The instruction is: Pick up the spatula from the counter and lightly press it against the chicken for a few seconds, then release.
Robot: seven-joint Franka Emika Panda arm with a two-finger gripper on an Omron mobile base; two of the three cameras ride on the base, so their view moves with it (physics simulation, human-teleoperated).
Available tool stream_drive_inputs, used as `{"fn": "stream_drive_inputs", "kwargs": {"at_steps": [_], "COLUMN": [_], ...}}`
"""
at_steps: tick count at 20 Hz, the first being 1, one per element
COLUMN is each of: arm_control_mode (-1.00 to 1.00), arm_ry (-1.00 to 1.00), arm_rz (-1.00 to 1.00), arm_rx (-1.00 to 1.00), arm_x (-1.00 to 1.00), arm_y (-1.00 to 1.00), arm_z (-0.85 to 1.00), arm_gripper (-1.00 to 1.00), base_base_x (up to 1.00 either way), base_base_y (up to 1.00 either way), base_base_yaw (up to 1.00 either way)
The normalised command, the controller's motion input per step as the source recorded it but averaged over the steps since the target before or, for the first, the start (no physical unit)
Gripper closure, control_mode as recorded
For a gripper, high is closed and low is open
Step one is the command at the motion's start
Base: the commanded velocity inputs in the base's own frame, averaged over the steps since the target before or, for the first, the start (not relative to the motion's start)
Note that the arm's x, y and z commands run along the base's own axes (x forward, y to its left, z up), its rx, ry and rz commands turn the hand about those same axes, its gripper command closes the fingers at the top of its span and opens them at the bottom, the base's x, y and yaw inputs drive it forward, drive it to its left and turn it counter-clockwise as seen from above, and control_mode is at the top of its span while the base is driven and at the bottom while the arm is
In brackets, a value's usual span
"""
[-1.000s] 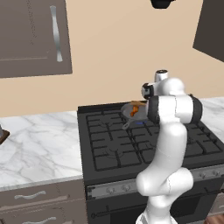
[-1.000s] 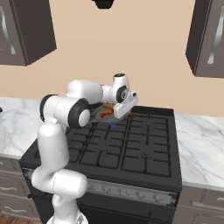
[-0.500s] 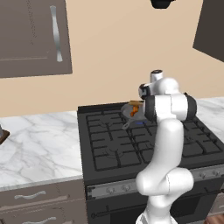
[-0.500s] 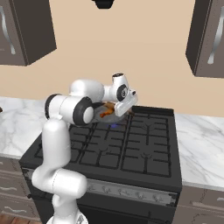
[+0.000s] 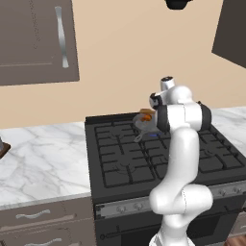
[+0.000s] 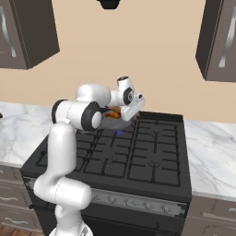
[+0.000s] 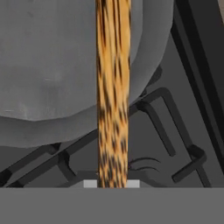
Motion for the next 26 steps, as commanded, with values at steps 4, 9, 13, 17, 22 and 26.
{"fn": "stream_drive_inputs", "kwargs": {"at_steps": [4,9,13,17,22,26], "arm_control_mode": [-1.00,-1.00,-1.00,-1.00,-1.00,-1.00], "arm_ry": [0.01,0.00,0.00,0.00,0.00,0.00], "arm_rz": [0.00,0.01,0.04,0.04,0.04,0.04], "arm_rx": [-0.03,0.00,0.00,0.00,0.00,0.00], "arm_x": [-0.08,-0.45,-0.63,-0.59,-0.38,0.01], "arm_y": [-0.02,-0.01,0.00,0.00,0.00,0.00], "arm_z": [0.00,0.03,0.13,0.10,0.01,0.00], "arm_gripper": [1.00,1.00,1.00,1.00,1.00,1.00], "base_base_x": [0.00,0.00,0.00,0.00,0.00,0.00], "base_base_y": [0.00,0.00,0.00,0.00,0.00,0.00], "base_base_yaw": [0.00,0.00,0.00,0.00,0.00,0.00]}}
